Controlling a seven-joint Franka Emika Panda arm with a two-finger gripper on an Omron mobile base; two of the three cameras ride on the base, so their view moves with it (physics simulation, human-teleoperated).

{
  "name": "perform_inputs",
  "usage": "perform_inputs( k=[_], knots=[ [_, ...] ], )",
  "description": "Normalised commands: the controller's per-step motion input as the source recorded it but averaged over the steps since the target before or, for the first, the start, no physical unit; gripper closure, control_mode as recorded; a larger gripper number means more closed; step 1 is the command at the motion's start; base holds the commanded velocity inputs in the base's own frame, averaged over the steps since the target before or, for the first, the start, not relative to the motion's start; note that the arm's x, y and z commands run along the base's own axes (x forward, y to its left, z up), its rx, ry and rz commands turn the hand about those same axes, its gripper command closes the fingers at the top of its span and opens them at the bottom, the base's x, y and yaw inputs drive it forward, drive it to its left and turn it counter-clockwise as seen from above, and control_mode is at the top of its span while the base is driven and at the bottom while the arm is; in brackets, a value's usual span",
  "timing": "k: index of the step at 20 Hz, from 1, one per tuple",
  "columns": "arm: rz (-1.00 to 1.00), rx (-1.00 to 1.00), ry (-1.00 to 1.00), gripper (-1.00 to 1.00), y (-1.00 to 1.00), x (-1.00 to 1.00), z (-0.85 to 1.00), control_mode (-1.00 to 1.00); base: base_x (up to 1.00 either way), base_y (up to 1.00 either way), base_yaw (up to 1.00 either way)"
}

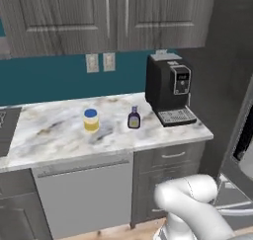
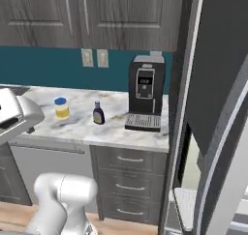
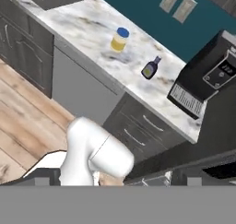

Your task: Place the condiment bottle and mayonnaise from the counter to the top shelf of the fridge. If the existing items in the fridge are on the top shelf, move them to other shelves.

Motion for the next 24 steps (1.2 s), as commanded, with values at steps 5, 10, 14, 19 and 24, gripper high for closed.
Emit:
perform_inputs(
  k=[5, 10, 14, 19, 24],
  knots=[
    [0.00, 0.00, 0.00, -1.00, 0.00, 0.00, 0.00, 1.00, 1.00, 1.00, -0.18],
    [-0.13, -0.01, 0.03, -1.00, 0.40, 0.38, -0.19, -1.00, 0.50, 0.60, -0.14],
    [-0.38, 0.00, 0.14, -1.00, 1.00, 0.99, -0.65, -1.00, 0.00, 0.00, 0.00],
    [-0.37, 0.11, 0.13, -1.00, 0.43, 0.98, -0.90, -1.00, 0.00, 0.00, 0.00],
    [-0.26, 0.11, 0.01, -1.00, 0.00, 1.00, -0.92, -1.00, 0.00, 0.00, 0.00]
  ],
)
